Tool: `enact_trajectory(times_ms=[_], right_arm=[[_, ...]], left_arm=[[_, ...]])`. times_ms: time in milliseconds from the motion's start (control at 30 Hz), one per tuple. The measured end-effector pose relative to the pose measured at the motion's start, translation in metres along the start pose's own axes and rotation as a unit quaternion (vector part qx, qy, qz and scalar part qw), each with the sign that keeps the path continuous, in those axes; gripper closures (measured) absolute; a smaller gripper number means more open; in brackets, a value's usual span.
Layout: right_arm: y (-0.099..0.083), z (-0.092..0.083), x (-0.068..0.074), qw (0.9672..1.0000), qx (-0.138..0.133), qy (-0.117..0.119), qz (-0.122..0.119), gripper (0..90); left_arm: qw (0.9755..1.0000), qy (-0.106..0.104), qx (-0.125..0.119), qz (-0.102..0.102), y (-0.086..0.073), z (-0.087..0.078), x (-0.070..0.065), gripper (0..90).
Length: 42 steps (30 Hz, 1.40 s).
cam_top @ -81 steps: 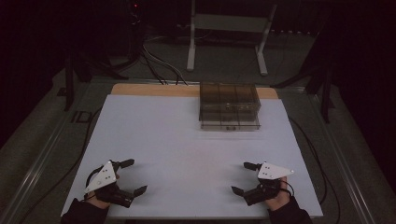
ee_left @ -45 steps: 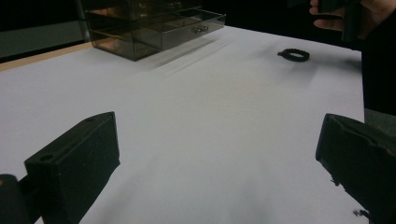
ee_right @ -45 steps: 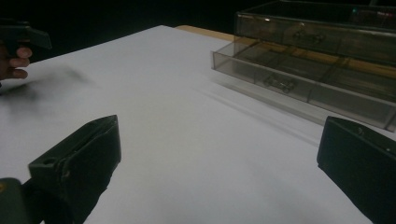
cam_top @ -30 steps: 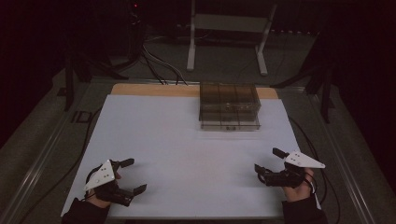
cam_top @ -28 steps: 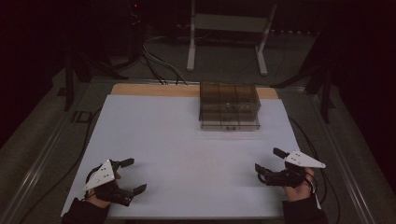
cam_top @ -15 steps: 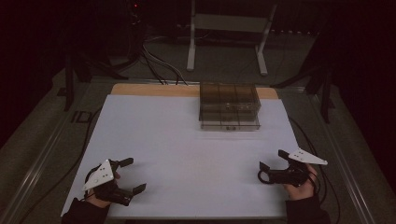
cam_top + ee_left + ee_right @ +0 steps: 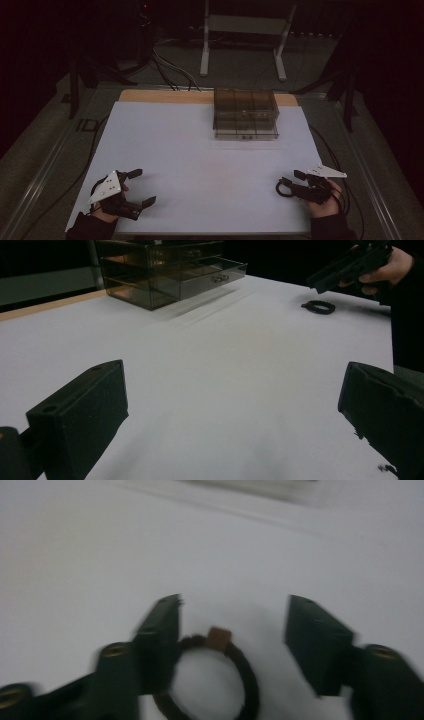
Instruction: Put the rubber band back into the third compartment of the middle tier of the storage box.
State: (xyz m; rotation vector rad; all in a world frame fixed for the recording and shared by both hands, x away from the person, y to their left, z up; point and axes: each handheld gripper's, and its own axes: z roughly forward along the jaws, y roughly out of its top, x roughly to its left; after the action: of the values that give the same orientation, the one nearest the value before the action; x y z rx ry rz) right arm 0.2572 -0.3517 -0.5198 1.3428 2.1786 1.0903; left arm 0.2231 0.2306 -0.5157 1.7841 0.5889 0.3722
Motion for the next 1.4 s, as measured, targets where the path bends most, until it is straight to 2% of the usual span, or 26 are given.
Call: enact_trajectory(times_ms=[67,233,500,833,1067,1400], right_arm=[[-0.004,0.003,-0.003,0.9998,0.017,0.002,0.006,56.7],[-0.006,0.008,-0.003,0.9986,0.049,-0.017,-0.011,71.2],[-0.006,0.01,0.001,0.9963,0.07,-0.038,-0.033,82.8],[-0.004,0.01,0.003,0.9959,0.076,-0.036,-0.035,86.5],[0.001,0.004,0.004,0.9975,0.056,-0.034,-0.026,87.0],[0.005,-0.001,0.004,0.9988,0.044,-0.02,-0.012,87.1]], left_arm=[[1.0,-0.001,0.0,0.001,0.0,0.0,0.0,0.3],[1.0,0.0,0.0,0.001,0.0,0.0,0.0,0.3],[1.0,-0.001,-0.001,0.0,0.0,0.0,0.0,0.3],[1.0,-0.002,-0.001,0.002,0.001,0.0,-0.001,0.3],[1.0,0.0,0.0,0.003,0.0,0.001,0.0,0.3],[1.0,0.0,0.005,0.003,0.0,0.004,-0.001,0.3]])
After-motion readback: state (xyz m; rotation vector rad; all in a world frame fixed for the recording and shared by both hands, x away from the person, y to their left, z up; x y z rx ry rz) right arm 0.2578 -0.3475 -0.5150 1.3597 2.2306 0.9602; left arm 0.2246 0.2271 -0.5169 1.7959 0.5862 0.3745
